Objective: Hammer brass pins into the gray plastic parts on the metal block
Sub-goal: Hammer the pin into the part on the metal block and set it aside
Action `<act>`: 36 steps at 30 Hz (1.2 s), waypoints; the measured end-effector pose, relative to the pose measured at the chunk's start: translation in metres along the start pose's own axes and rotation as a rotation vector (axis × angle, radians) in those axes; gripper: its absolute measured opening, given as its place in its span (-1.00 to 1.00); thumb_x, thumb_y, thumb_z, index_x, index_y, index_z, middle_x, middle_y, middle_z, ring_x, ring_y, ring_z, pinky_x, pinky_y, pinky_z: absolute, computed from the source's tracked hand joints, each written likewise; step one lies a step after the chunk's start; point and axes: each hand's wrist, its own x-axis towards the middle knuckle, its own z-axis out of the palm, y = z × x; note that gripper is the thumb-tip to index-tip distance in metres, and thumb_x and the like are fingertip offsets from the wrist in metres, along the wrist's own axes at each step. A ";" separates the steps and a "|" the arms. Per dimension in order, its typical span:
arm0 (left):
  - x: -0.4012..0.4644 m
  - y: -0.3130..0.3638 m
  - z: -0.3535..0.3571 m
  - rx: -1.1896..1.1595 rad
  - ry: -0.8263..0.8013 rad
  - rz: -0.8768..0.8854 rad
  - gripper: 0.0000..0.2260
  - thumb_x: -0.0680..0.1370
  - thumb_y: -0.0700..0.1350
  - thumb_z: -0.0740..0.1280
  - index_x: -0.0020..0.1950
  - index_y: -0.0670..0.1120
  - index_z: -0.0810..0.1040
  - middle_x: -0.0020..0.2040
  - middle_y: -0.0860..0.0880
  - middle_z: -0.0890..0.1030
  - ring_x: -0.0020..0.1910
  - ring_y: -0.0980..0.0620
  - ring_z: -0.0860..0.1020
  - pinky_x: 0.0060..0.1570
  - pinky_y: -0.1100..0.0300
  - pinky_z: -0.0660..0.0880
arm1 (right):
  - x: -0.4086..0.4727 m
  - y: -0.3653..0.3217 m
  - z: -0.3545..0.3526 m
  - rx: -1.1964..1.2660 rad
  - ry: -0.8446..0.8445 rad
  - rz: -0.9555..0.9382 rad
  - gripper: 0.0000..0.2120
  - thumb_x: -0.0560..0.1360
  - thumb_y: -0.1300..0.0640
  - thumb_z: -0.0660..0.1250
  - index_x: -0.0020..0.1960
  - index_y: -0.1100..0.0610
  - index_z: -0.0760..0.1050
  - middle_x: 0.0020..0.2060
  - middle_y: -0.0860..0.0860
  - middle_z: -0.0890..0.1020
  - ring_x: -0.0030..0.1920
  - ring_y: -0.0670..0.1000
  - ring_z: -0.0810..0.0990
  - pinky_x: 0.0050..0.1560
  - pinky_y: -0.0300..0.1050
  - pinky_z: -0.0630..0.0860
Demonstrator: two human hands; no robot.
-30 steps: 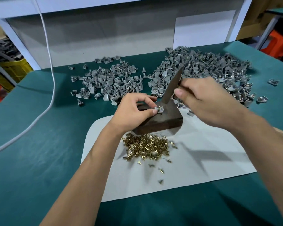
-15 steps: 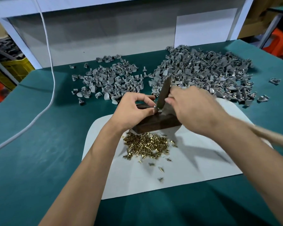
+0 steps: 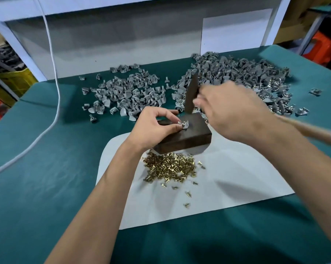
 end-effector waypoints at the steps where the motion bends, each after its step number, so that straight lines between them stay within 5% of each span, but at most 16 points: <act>1: 0.001 0.000 0.000 0.002 0.000 0.002 -0.95 0.46 -0.23 0.57 -0.12 -0.13 0.75 0.18 0.01 0.69 0.14 0.29 0.62 0.17 0.35 0.54 | -0.002 -0.003 0.001 0.065 0.061 0.008 -0.83 0.70 -0.06 0.11 0.01 0.00 0.34 -0.27 0.06 0.49 -0.30 0.19 0.40 -0.25 0.01 0.35; 5: -0.001 0.000 0.000 -0.023 -0.004 0.005 -0.93 0.46 -0.28 0.56 -0.14 -0.14 0.73 0.18 -0.05 0.69 0.13 0.25 0.64 0.11 0.37 0.55 | -0.008 -0.006 0.014 0.046 -0.205 0.064 -0.77 0.72 -0.04 0.08 0.09 0.07 0.42 -0.11 0.15 0.61 -0.19 0.23 0.47 -0.18 0.03 0.38; 10: 0.001 0.000 -0.001 -0.003 -0.004 -0.001 -0.93 0.45 -0.25 0.57 -0.14 -0.10 0.74 0.17 0.00 0.69 0.13 0.29 0.63 0.18 0.30 0.56 | -0.005 0.000 0.002 0.077 0.110 0.047 -0.77 0.70 -0.06 0.09 0.11 0.07 0.42 -0.29 0.08 0.48 -0.31 0.19 0.38 -0.26 0.03 0.34; 15: 0.000 0.000 0.000 -0.014 -0.006 0.002 -0.95 0.46 -0.27 0.56 -0.12 -0.17 0.73 0.18 -0.03 0.69 0.13 0.24 0.64 0.15 0.33 0.56 | -0.004 -0.005 0.005 -0.024 -0.238 0.054 -0.80 0.72 -0.05 0.08 0.04 0.03 0.38 -0.09 0.15 0.62 -0.21 0.19 0.44 -0.18 0.01 0.34; 19: 0.001 -0.001 0.000 -0.008 -0.005 -0.004 -0.94 0.46 -0.25 0.57 -0.14 -0.12 0.74 0.17 0.01 0.69 0.11 0.30 0.63 0.10 0.40 0.54 | -0.002 0.000 0.000 0.042 0.031 0.056 -0.79 0.71 -0.06 0.08 0.07 0.06 0.38 -0.21 0.15 0.59 -0.26 0.25 0.52 -0.24 0.03 0.36; 22: 0.000 0.000 0.000 -0.059 -0.014 -0.011 -0.89 0.45 -0.29 0.56 -0.17 -0.10 0.71 0.18 -0.03 0.69 0.03 0.25 0.68 0.05 0.39 0.56 | -0.010 -0.015 0.014 0.035 -0.136 0.018 -0.79 0.72 -0.05 0.05 0.11 0.06 0.35 -0.32 0.00 0.41 -0.32 0.16 0.42 -0.24 0.03 0.34; 25: -0.001 0.000 0.000 -0.057 -0.009 -0.013 -0.92 0.46 -0.30 0.55 -0.15 -0.14 0.72 0.19 -0.04 0.69 0.09 0.18 0.68 0.15 0.24 0.60 | -0.002 -0.005 0.005 -0.049 -0.204 0.015 -0.79 0.72 -0.06 0.08 0.07 0.03 0.40 -0.23 0.03 0.48 -0.21 0.20 0.49 -0.20 0.02 0.38; 29: 0.002 -0.001 -0.001 -0.040 -0.014 -0.011 -0.93 0.46 -0.25 0.57 -0.13 -0.11 0.74 0.17 0.01 0.70 0.13 0.22 0.65 0.23 0.18 0.58 | -0.001 0.001 0.002 0.047 0.088 0.009 -0.78 0.71 -0.03 0.10 0.11 0.10 0.40 -0.25 0.11 0.52 -0.28 0.22 0.45 -0.25 0.03 0.38; 32: 0.000 0.001 -0.001 -0.110 -0.027 0.018 -0.92 0.44 -0.27 0.58 -0.11 -0.17 0.73 0.17 -0.04 0.70 0.15 0.19 0.66 0.15 0.26 0.59 | -0.007 -0.003 0.016 -0.062 -0.195 -0.031 -0.83 0.73 -0.03 0.05 0.05 0.04 0.28 -0.12 0.16 0.61 -0.16 0.26 0.54 -0.21 0.02 0.32; 36: 0.000 0.002 -0.006 -0.011 -0.043 0.028 -0.91 0.41 -0.23 0.61 -0.17 -0.08 0.76 0.20 0.02 0.69 0.17 0.26 0.62 0.17 0.30 0.55 | -0.003 0.013 0.012 -0.037 -0.163 -0.049 -0.78 0.71 -0.07 0.09 0.14 0.04 0.43 -0.07 0.13 0.64 -0.05 0.28 0.61 -0.20 0.03 0.35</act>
